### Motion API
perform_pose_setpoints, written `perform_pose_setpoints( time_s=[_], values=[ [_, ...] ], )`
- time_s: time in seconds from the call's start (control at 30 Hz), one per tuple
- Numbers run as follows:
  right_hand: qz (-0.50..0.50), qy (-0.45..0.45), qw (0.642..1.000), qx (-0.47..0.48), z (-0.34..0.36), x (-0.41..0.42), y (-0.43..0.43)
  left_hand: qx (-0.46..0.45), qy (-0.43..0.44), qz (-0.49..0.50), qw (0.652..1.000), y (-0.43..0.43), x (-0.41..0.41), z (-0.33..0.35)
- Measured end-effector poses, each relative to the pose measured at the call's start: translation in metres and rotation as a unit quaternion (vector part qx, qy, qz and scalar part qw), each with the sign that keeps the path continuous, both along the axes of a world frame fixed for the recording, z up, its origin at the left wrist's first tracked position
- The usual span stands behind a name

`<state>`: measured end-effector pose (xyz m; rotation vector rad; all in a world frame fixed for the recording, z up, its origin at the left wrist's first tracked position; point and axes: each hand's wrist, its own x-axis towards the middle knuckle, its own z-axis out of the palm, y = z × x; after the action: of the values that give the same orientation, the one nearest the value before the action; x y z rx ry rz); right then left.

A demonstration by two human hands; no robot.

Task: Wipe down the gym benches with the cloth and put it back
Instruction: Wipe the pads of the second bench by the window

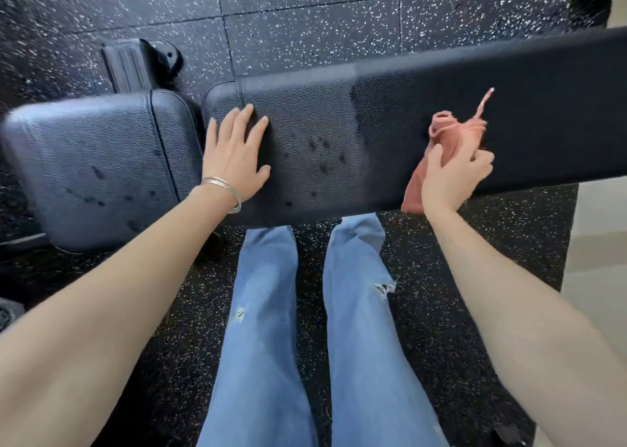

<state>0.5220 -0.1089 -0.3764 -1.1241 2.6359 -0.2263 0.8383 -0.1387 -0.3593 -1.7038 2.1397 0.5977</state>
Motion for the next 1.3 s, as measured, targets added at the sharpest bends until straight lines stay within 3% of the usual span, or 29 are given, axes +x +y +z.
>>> perform_pose_setpoints(
  time_s=[0.1, 0.17, 0.33, 0.4, 0.53, 0.6, 0.7, 0.77, 0.9, 1.0, 1.13, 1.23, 1.3],
  values=[
    [-0.120, 0.037, 0.991, 0.037, -0.003, 0.049, -0.018, 0.002, 0.008, 0.005, 1.000, -0.008, 0.022, -0.001],
    [-0.118, 0.032, 0.991, 0.052, 0.000, 0.091, -0.026, 0.004, 0.019, 0.019, 1.000, -0.012, 0.035, -0.001],
    [0.078, -0.029, 0.996, 0.026, 0.013, 0.212, -0.016, 0.020, 0.037, 0.030, 0.999, -0.022, 0.060, -0.003],
    [0.109, -0.050, 0.992, 0.028, 0.014, 0.234, -0.013, 0.023, 0.040, 0.026, 0.999, -0.027, 0.068, -0.004],
    [0.280, -0.096, 0.955, 0.028, 0.016, 0.186, -0.019, 0.033, 0.051, 0.024, 0.998, -0.034, 0.070, -0.007],
    [0.321, -0.062, 0.944, 0.043, 0.014, 0.136, -0.031, 0.040, 0.057, 0.026, 0.997, -0.038, 0.068, -0.009],
    [0.117, 0.010, 0.993, 0.025, 0.005, 0.076, -0.064, 0.056, 0.058, 0.027, 0.996, -0.047, 0.069, -0.013],
    [-0.025, 0.024, 0.999, 0.040, 0.001, 0.063, -0.086, 0.070, 0.054, 0.035, 0.995, -0.051, 0.067, -0.015],
    [-0.058, 0.049, 0.996, 0.045, -0.002, 0.104, -0.106, 0.080, 0.040, 0.039, 0.995, -0.052, 0.064, -0.018],
    [0.034, 0.053, 0.996, 0.058, -0.001, 0.160, -0.106, 0.087, 0.034, 0.032, 0.995, -0.052, 0.064, -0.018],
    [0.259, 0.008, 0.966, 0.000, 0.004, 0.217, -0.103, 0.092, 0.023, 0.029, 0.995, -0.053, 0.064, -0.017],
    [0.371, -0.021, 0.927, 0.050, 0.007, 0.207, -0.113, 0.094, 0.011, 0.028, 0.995, -0.052, 0.063, -0.016],
    [0.386, -0.006, 0.920, 0.060, 0.006, 0.180, -0.124, 0.099, 0.008, 0.027, 0.995, -0.051, 0.063, -0.015]
  ],
)
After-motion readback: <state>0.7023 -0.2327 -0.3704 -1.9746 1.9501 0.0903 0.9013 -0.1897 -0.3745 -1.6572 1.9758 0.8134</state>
